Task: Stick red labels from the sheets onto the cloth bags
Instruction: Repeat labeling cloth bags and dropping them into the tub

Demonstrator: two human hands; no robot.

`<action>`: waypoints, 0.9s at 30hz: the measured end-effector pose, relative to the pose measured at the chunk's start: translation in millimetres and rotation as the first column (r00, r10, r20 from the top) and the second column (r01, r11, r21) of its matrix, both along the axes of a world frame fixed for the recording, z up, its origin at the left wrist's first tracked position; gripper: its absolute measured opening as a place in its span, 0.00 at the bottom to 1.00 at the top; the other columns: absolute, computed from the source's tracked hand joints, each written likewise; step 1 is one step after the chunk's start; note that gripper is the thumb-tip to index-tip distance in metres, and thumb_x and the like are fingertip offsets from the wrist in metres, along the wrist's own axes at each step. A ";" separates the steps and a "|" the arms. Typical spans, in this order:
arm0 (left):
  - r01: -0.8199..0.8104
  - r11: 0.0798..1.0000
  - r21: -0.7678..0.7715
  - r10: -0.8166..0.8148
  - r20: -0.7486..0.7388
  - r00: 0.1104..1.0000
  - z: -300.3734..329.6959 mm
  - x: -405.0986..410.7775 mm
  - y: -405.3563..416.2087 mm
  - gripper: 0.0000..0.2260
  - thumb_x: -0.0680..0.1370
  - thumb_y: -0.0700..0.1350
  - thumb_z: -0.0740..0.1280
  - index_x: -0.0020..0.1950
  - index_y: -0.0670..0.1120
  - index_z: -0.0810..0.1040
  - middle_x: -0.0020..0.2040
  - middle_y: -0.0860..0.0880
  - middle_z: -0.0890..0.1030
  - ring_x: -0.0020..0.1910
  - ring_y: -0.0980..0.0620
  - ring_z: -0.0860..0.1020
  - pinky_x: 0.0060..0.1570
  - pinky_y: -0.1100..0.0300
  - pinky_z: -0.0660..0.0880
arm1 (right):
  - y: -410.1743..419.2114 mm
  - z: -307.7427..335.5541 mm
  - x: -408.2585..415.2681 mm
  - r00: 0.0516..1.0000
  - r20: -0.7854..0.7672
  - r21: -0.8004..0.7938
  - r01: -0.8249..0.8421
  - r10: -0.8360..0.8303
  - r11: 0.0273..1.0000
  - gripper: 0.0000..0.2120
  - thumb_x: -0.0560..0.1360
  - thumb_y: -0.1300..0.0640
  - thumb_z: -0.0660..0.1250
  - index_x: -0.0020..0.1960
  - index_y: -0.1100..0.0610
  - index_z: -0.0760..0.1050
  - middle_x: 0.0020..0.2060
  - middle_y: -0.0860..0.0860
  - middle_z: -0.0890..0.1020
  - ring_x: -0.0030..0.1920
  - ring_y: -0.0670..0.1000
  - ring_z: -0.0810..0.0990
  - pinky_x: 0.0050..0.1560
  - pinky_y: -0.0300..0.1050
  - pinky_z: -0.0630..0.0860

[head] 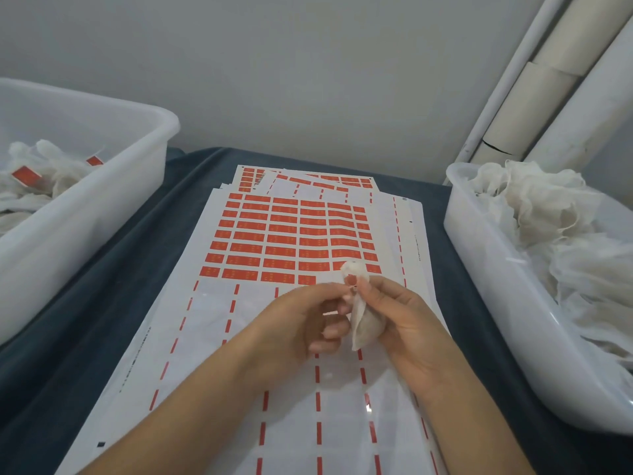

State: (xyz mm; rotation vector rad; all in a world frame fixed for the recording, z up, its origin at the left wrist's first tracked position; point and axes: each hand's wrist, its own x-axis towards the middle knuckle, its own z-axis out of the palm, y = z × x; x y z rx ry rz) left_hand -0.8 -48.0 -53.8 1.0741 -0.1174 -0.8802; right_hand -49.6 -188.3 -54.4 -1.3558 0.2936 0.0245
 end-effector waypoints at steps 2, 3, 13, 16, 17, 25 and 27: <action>0.036 0.975 -0.221 -0.081 -0.200 0.976 1.7 0.9 6.8 0.06 0.71 0.44 0.66 0.36 0.43 0.78 0.32 0.48 0.72 0.24 0.57 0.66 0.22 0.69 0.64 | -0.1 0.7 0.1 1.000 0.015 -0.012 -0.012 0.012 1.000 0.11 0.65 0.48 0.68 0.47 0.47 0.83 0.51 0.47 0.83 0.55 0.49 0.80 0.63 0.51 0.73; 0.015 0.956 -0.295 -0.094 -0.257 0.962 2.4 2.0 9.4 0.07 0.71 0.43 0.65 0.34 0.43 0.78 0.31 0.48 0.71 0.23 0.56 0.65 0.22 0.68 0.64 | -0.5 0.2 0.4 1.000 0.013 -0.009 -0.012 0.012 1.000 0.12 0.65 0.48 0.69 0.47 0.46 0.83 0.52 0.46 0.83 0.56 0.49 0.80 0.63 0.51 0.73; -0.343 0.814 -0.469 0.159 -0.388 0.908 3.4 14.8 17.6 0.10 0.72 0.43 0.63 0.33 0.42 0.78 0.31 0.48 0.71 0.25 0.55 0.68 0.25 0.68 0.67 | 5.8 -7.9 7.2 0.999 -0.001 -0.138 -0.033 0.033 0.990 0.13 0.65 0.46 0.68 0.49 0.36 0.79 0.51 0.36 0.81 0.55 0.46 0.79 0.52 0.39 0.78; -0.346 0.865 -0.364 0.302 -0.175 0.937 0.9 19.3 15.5 0.09 0.73 0.47 0.65 0.35 0.46 0.79 0.36 0.47 0.79 0.35 0.52 0.80 0.37 0.62 0.77 | 5.1 -8.7 4.4 0.997 -0.025 -0.163 -0.078 0.074 0.984 0.13 0.65 0.43 0.68 0.49 0.37 0.79 0.50 0.35 0.81 0.52 0.43 0.80 0.46 0.37 0.79; -0.337 0.887 -0.316 0.333 -0.068 0.940 1.6 20.9 15.5 0.09 0.72 0.50 0.65 0.36 0.49 0.80 0.42 0.48 0.82 0.43 0.51 0.82 0.43 0.59 0.78 | 3.2 -8.7 2.9 0.997 -0.031 -0.177 -0.077 0.073 0.981 0.13 0.65 0.42 0.68 0.50 0.37 0.79 0.50 0.36 0.82 0.52 0.44 0.81 0.48 0.39 0.79; -0.527 0.840 -0.128 0.538 0.323 0.779 14.9 12.5 18.1 0.14 0.63 0.60 0.67 0.39 0.54 0.84 0.37 0.50 0.81 0.44 0.56 0.80 0.54 0.63 0.71 | -33.2 -11.8 8.1 0.947 -0.043 -0.834 0.141 -0.319 0.533 0.20 0.75 0.43 0.62 0.65 0.45 0.68 0.65 0.45 0.74 0.61 0.49 0.75 0.61 0.49 0.71; -0.586 0.810 0.010 0.512 0.473 0.717 11.0 14.3 14.3 0.13 0.64 0.61 0.67 0.41 0.56 0.83 0.37 0.56 0.81 0.46 0.63 0.79 0.48 0.68 0.70 | -33.1 -17.3 8.7 0.956 -0.065 -0.876 0.083 -0.286 0.476 0.24 0.74 0.40 0.61 0.68 0.46 0.65 0.67 0.45 0.72 0.64 0.51 0.74 0.63 0.50 0.70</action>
